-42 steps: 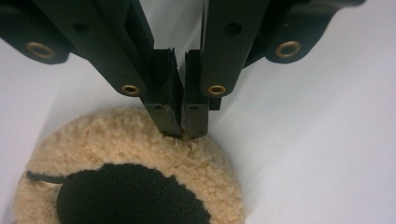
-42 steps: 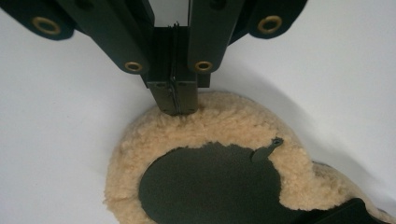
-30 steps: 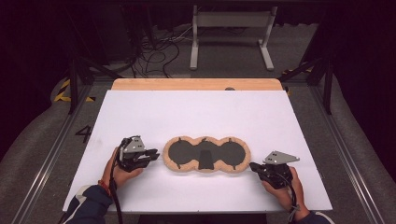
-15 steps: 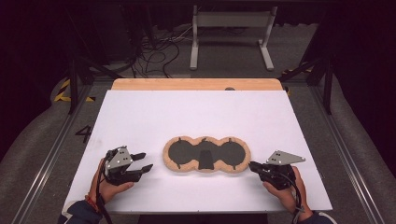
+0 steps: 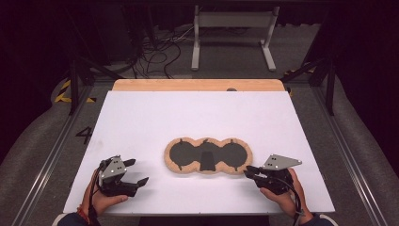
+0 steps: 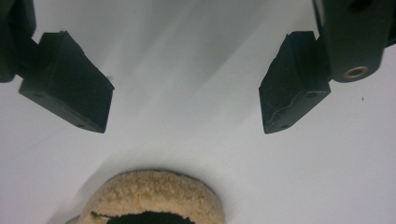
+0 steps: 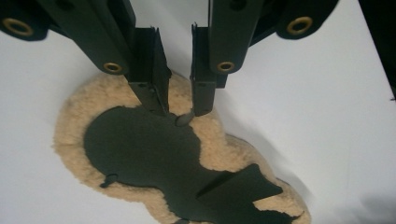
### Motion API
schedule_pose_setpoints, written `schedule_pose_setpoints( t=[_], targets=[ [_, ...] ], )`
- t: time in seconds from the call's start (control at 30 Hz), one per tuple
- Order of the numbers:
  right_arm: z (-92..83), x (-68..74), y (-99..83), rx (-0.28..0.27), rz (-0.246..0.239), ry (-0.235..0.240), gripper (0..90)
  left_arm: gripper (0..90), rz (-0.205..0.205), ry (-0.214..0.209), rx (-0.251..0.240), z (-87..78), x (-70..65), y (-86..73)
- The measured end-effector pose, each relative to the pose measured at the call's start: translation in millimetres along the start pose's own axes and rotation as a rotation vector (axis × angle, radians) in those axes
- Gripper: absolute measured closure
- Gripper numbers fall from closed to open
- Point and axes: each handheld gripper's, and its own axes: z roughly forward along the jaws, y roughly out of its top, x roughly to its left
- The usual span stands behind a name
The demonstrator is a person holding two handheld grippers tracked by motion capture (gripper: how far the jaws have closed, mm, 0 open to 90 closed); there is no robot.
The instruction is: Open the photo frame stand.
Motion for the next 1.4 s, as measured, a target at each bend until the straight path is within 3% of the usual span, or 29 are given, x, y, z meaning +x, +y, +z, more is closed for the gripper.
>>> schedule_pose_setpoints(
  t=[0.17,0.53,0.83,0.93,1.13,1.3,1.4],
  targets=[
    [8.0,6.1,3.5,0.008,-0.009,0.033,76.3,16.7,-0.023,0.008,0.007,-3.1,2.6,-5.6],
    [34.9,27.2,12.4,0.052,-0.029,0.107,74.4,16.7,0.002,0.004,0.018,-0.1,-1.7,-3.4],
    [60.5,32.3,22.7,0.093,0.02,0.161,70.8,16.1,0.002,0.002,0.044,3.3,-1.2,-3.9],
    [63.4,31.6,24.2,0.092,0.035,0.167,69.4,16.0,0.002,0.002,0.052,4.5,-1.4,-3.8],
    [74.5,31.1,28.0,0.105,0.078,0.213,62.6,15.6,0.0,0.001,0.061,6.7,-1.4,-4.3],
    [80.1,31.2,29.2,0.108,0.133,0.285,57.1,14.8,0.004,0.0,0.066,8.6,-1.7,-3.7],
    [79.2,30.3,29.3,0.103,0.153,0.292,55.2,14.6,0.006,0.0,0.07,9.1,-2.6,-3.4]
  ],
)
